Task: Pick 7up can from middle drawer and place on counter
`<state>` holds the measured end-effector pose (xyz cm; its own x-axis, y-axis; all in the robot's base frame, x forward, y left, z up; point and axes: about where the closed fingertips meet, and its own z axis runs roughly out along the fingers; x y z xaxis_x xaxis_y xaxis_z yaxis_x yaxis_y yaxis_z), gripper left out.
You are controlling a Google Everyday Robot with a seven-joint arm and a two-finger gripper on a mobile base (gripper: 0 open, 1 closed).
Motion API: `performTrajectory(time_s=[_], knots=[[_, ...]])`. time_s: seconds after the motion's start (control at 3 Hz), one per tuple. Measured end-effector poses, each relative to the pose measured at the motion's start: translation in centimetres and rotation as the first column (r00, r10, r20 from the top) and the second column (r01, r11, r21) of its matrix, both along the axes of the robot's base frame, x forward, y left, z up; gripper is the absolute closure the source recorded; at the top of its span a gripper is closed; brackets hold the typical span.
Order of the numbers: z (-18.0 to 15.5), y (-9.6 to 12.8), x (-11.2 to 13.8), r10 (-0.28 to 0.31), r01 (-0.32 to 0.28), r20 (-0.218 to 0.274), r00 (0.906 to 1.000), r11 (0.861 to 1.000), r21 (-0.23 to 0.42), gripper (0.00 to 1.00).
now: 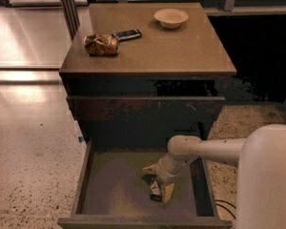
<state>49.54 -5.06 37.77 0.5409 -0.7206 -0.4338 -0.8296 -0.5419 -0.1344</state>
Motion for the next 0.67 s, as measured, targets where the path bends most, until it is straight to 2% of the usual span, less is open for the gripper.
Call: performTrajectory(time_s=[0.67], knots=[[0.0, 0.0, 0.0, 0.0, 0.0, 0.0, 1.0, 1.0, 0.0, 0.65]])
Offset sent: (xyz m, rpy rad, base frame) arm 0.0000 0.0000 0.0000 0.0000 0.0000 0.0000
